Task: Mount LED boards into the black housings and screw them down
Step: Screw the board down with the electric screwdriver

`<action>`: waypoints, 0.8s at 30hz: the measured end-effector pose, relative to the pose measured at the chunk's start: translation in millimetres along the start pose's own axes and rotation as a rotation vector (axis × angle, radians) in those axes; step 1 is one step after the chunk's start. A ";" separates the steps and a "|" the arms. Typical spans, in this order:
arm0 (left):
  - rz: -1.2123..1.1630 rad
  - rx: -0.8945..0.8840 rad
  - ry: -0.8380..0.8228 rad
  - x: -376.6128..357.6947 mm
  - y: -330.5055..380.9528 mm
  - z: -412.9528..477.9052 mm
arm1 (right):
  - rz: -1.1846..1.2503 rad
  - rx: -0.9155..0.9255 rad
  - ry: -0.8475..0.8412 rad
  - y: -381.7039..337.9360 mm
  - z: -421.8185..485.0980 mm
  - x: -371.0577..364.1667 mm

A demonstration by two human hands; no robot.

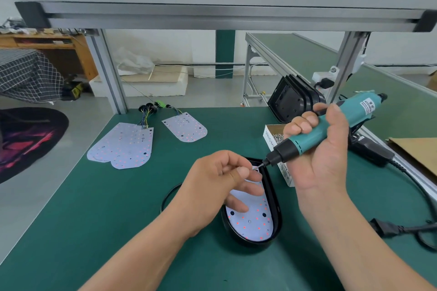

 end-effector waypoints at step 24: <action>-0.328 0.136 0.127 -3.5 -2.2 -1.6 | -0.027 0.025 -0.021 -2.7 -3.0 -3.1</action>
Point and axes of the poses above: each hand's wrist, its own z-axis towards the middle knuckle, its own x-axis out of the back of the hand, y = z × x, the point moved 5 cm from there along z, towards the middle knuckle, and after that the axes turned 7 degrees about -x, right-handed, at the moved point
